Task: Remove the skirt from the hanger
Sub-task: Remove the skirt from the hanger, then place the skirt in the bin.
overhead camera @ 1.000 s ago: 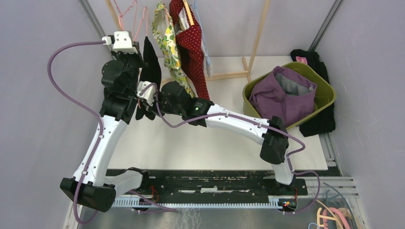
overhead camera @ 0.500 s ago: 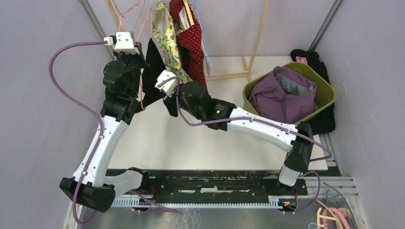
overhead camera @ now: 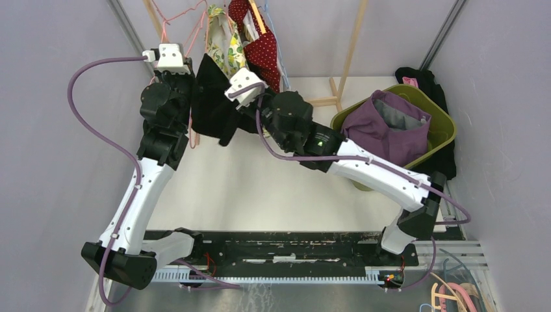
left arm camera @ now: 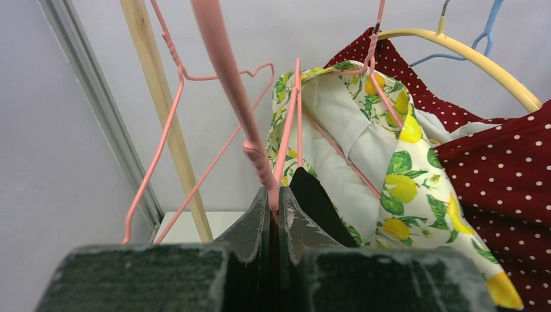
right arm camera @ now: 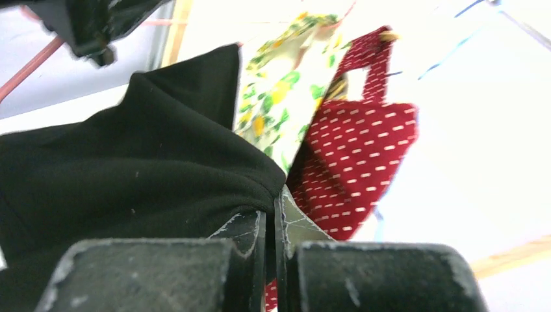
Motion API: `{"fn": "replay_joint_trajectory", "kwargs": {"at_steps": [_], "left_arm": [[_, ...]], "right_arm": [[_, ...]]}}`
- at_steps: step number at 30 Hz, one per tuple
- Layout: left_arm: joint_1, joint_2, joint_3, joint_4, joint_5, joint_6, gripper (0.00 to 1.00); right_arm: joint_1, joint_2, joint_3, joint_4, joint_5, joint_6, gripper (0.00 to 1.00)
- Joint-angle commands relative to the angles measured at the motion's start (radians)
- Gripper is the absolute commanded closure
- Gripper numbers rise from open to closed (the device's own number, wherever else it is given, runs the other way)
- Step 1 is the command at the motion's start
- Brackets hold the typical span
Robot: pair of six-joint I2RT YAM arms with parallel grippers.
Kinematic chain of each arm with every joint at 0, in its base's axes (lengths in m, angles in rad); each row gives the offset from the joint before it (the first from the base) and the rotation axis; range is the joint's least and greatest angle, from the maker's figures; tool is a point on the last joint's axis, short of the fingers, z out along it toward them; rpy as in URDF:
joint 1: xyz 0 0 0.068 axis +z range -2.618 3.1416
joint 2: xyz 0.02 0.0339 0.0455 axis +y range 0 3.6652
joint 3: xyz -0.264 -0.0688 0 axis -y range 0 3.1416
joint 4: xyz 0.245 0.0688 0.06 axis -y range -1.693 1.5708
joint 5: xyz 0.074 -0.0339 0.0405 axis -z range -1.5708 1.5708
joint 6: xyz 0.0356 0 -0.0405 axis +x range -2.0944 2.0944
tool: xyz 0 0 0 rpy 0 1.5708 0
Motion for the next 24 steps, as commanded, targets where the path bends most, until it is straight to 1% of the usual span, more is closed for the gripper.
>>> {"fn": "replay_joint_trajectory", "kwargs": {"at_steps": [1,7,11,15,20,24], "left_arm": [[0.002,-0.025,0.005,0.081,-0.023,0.063,0.97],[0.002,0.017,0.036,0.104,-0.026,0.076,0.97],[0.001,0.045,0.061,0.114,-0.029,0.081,0.97],[0.002,0.063,0.076,0.122,-0.018,0.067,0.97],[0.001,0.079,0.087,0.127,-0.014,0.056,0.97],[0.002,0.087,0.089,0.125,-0.013,0.065,0.97]], "right_arm": [[-0.016,-0.167,0.057,0.182,0.104,-0.171,0.99],[-0.069,-0.244,0.047,0.265,0.185,-0.327,0.99],[-0.154,-0.268,0.061,0.247,0.205,-0.326,0.99],[-0.269,-0.279,0.084,0.162,0.198,-0.27,0.99],[-0.422,-0.281,0.047,0.09,0.159,-0.139,0.99],[-0.54,-0.275,-0.016,0.059,0.138,-0.045,0.99]]}}
